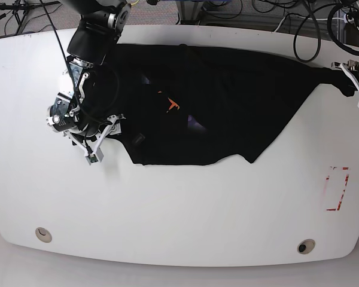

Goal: Fold the T-shirt properly
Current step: 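Move the right gripper onto the shirt's bunched edge and grasp it, then drag the grasped fabric with the right gripper away from the left gripper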

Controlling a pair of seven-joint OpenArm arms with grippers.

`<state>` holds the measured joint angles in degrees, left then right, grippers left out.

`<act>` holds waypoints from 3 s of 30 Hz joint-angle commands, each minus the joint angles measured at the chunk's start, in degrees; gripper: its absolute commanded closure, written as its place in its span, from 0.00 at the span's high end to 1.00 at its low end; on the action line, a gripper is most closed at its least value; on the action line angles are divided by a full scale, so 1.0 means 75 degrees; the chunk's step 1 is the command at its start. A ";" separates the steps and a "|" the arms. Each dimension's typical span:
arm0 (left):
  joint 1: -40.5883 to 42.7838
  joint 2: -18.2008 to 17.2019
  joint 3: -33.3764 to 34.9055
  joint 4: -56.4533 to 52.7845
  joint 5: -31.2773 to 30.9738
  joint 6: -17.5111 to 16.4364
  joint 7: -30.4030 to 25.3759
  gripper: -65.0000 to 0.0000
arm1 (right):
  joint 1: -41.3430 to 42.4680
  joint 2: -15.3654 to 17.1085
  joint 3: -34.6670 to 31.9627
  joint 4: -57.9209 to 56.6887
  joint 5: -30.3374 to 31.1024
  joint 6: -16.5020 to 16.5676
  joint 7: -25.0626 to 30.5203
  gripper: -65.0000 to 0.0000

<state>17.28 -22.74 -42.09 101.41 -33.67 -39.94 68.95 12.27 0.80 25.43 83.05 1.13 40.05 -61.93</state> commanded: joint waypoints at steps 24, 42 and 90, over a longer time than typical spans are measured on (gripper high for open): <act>0.0042 -0.0175 0.0046 0.0139 -0.0048 -0.0008 -0.0091 0.00 | 0.0346 -0.0921 -0.1107 -0.0444 -0.0455 -0.0007 0.0107 0.72; 0.0046 -0.0205 0.0028 0.0125 -0.0013 -0.0008 -0.0121 0.00 | 0.0348 -0.0863 -0.1383 -0.1252 -0.0347 -0.0007 0.0582 0.59; -0.0095 -0.0215 0.0021 0.0093 0.0085 -0.0008 0.0057 0.00 | 0.0081 -0.0643 -0.2711 0.1332 -0.0383 -0.0007 -0.0459 0.03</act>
<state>16.99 -23.20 -41.45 101.30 -32.95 -39.94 69.63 11.53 -4.38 5.54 89.93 -2.15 40.07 -65.23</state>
